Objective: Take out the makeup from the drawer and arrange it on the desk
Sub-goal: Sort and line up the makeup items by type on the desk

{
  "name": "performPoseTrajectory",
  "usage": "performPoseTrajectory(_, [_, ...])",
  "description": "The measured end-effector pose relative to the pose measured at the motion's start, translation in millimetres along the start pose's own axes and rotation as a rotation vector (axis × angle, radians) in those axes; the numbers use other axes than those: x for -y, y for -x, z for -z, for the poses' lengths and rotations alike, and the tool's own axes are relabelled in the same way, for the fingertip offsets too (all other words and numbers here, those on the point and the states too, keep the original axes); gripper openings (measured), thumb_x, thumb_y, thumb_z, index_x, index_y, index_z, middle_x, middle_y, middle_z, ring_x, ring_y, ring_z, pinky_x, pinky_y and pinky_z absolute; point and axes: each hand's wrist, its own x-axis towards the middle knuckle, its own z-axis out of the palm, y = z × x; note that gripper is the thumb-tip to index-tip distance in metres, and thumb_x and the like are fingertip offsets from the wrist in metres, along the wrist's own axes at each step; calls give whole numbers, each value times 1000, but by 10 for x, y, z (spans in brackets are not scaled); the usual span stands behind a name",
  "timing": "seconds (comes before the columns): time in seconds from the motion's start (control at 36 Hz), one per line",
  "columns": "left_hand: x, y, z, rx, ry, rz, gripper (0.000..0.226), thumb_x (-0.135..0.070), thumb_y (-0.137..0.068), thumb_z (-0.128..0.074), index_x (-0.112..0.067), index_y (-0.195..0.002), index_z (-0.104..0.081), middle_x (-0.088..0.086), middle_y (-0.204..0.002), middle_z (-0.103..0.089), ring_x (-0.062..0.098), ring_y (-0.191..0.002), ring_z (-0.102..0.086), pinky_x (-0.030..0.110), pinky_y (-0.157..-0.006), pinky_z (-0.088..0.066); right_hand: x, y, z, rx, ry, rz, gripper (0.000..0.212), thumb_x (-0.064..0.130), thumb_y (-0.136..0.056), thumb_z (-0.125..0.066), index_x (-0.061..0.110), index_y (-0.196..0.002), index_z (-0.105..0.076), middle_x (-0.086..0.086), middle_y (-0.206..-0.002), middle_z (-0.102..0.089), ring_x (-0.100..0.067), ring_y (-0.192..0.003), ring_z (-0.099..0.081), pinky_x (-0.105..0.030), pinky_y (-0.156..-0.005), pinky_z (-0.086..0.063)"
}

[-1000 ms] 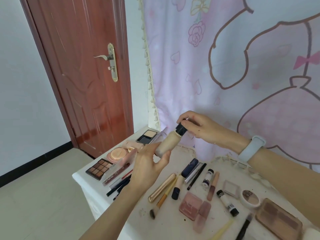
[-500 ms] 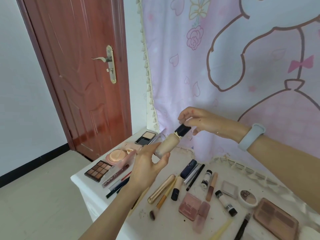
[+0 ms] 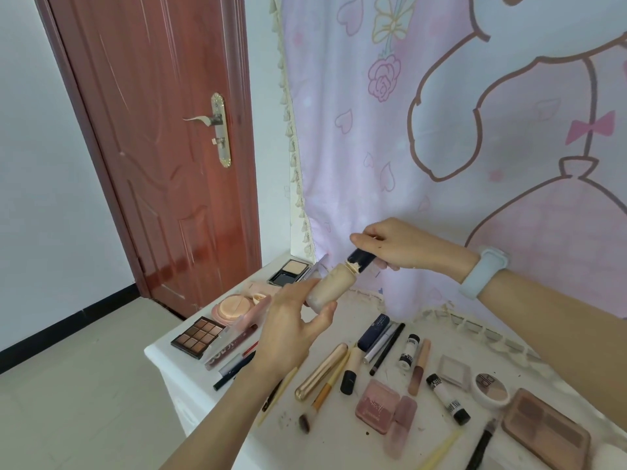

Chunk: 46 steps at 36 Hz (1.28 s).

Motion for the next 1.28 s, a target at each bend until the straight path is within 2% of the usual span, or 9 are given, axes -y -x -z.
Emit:
performPoseTrajectory(0.11, [15,14,27,-43,-2,0,30,-31,-86,-61,-20,-114,-62,-8,-98,-62,8,-90,-53,8,-77,-37,-27,-5,19,7,-323,59,19,10,-90,-48,26,-91,-59,5,-84,-56,-12,-67,-51,-20,-54,-38])
performPoseTrajectory(0.19, [15,28,41,-53,-22,-8,29,-31,-86,-62,-20,-113,-63,-9,-96,-62,5,-87,-51,7,-75,-36,4,3,-24,35,-336,-6,18,35,-93,-47,24,-101,-58,-1,-84,-61,-12,-67,-52,-25,-56,-39])
performPoseTrajectory(0.28, [11,40,49,-44,-35,-20,28,-30,-86,-63,-18,-112,-63,-8,-94,-62,5,-85,-51,7,-75,-36,2,-27,-81,-15,-147,-56,43,53,-91,-41,15,-77,-57,1,-57,-57,-7,-44,-46,-19,-49,-34])
performPoseTrajectory(0.42, [11,34,61,-46,-36,-17,29,-26,-86,-64,-17,-114,-63,-6,-96,-63,5,-87,-50,5,-75,-34,-25,-49,-77,-117,-350,-19,18,30,-86,-55,18,-74,-62,11,-51,-48,-9,-47,-40,-18,-46,-29])
performPoseTrajectory(0.58, [29,78,75,-34,-10,2,29,-25,-87,-63,-17,-114,-62,-5,-94,-63,5,-85,-51,8,-73,-38,-34,31,47,-105,-556,73,20,9,-88,-48,13,-84,-67,-9,-73,-59,-10,-44,-42,-21,-46,-31])
performPoseTrajectory(0.78, [46,85,71,-33,-18,6,29,-23,-86,-65,-16,-114,-62,-4,-96,-63,9,-87,-53,10,-75,-37,-85,83,136,-84,-512,148,26,5,-92,-44,19,-91,-66,-2,-86,-66,-12,-54,-51,-20,-53,-42])
performPoseTrajectory(1.0, [19,72,72,-21,0,-14,32,-31,-85,-61,-17,-113,-63,-9,-93,-61,1,-86,-49,3,-75,-34,-57,129,127,75,-472,159,30,-8,-85,-43,14,-81,-63,9,-67,-65,-9,-56,-53,-16,-57,-45])
performPoseTrajectory(1.11, [25,87,51,-20,-32,-13,36,-37,-82,-56,-17,-111,-63,-14,-93,-59,4,-85,-52,11,-76,-37,-18,161,142,41,-419,209,24,-3,-88,-50,17,-81,-61,-6,-80,-64,-13,-63,-51,-22,-67,-44])
performPoseTrajectory(1.28, [12,103,25,-18,3,-17,30,-32,-83,-57,-14,-105,-65,-10,-90,-64,6,-83,-53,11,-71,-39,-31,193,197,-103,-426,264,29,1,-92,-49,27,-96,-63,-4,-82,-69,-7,-67,-55,-18,-69,-46])
